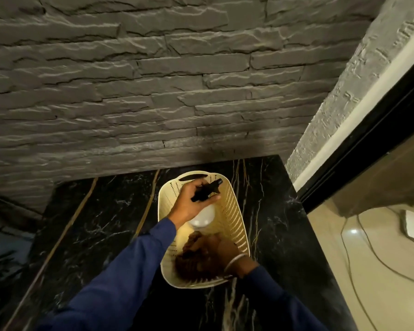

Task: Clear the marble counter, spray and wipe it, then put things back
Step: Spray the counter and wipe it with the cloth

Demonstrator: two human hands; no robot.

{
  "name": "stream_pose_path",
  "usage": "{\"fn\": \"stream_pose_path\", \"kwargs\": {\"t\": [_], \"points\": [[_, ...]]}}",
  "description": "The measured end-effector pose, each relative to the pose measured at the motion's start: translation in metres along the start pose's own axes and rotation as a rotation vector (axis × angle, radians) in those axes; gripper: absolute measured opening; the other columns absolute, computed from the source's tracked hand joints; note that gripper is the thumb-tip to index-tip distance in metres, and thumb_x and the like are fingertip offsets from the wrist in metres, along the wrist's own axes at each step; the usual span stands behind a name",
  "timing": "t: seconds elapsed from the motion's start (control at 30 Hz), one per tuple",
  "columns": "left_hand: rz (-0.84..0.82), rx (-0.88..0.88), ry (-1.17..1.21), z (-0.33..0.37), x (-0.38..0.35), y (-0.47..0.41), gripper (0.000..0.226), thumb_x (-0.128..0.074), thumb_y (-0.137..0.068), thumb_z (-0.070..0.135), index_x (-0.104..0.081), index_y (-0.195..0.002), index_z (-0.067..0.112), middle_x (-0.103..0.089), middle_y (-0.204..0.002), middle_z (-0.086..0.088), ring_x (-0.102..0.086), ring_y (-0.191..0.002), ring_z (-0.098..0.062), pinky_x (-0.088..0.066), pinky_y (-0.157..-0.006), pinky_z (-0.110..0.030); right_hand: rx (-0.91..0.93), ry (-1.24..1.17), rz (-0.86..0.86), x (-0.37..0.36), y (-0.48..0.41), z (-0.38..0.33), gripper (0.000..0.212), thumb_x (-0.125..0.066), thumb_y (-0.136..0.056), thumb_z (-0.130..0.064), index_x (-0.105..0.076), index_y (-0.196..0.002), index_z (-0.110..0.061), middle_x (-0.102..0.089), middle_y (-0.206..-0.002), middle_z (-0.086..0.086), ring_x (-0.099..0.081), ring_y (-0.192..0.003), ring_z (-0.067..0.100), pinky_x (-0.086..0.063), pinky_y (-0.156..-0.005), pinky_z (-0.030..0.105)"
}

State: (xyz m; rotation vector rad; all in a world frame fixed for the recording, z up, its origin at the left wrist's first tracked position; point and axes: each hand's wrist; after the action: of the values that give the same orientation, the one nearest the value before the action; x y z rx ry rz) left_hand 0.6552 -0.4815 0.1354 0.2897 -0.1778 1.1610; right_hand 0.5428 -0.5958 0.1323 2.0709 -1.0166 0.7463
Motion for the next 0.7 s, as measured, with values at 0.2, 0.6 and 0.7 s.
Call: {"fn": "stream_pose_path", "kwargs": {"t": [0.2,0.6,0.7], "points": [[-0.024,0.044,-0.032,-0.008,0.024,0.003,0.055,-0.093,-0.061,0.018,-0.073,-0.112,0.01,-0.076,-0.107,0.0,-0.07,-0.099,-0.009,-0.053,-0.095,-0.031,-0.069,-0.063,0.273,0.022,0.016,0.023,0.02,-0.064,-0.088,-0.033,-0.07,-0.102,-0.02,-0.072,-0.099,-0.003,-0.066,-0.09,0.009,-0.051,-0.079,0.017],[0.101,0.043,-0.334,0.019,0.072,0.024,0.062,-0.093,-0.057,0.01,-0.071,-0.115,0.016,-0.072,-0.114,0.002,-0.065,-0.107,-0.005,-0.052,-0.097,-0.019,-0.016,0.029,0.561,0.026,0.019,0.026,0.017,-0.072,-0.08,-0.014,-0.067,-0.096,-0.02,-0.068,-0.092,-0.004,-0.062,-0.08,0.004,-0.055,-0.071,0.021],[0.318,0.024,-0.576,0.014,0.079,0.045,0.072,-0.095,-0.051,0.034,-0.068,-0.117,0.03,-0.069,-0.12,0.006,-0.063,-0.11,-0.01,-0.052,-0.099,-0.033,-0.217,0.083,0.806,0.027,0.028,0.035,0.027,-0.078,-0.074,-0.018,-0.063,-0.096,-0.018,-0.064,-0.093,0.0,-0.058,-0.085,0.013,-0.046,-0.071,0.022]]}}
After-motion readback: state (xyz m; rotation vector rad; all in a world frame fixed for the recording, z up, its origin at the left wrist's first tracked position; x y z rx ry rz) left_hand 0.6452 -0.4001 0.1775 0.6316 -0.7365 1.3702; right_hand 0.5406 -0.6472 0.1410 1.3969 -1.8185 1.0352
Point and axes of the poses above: each hand's wrist, its own y-axis away from the middle knuckle, its own x-axis out of the back of the hand, z = x × y
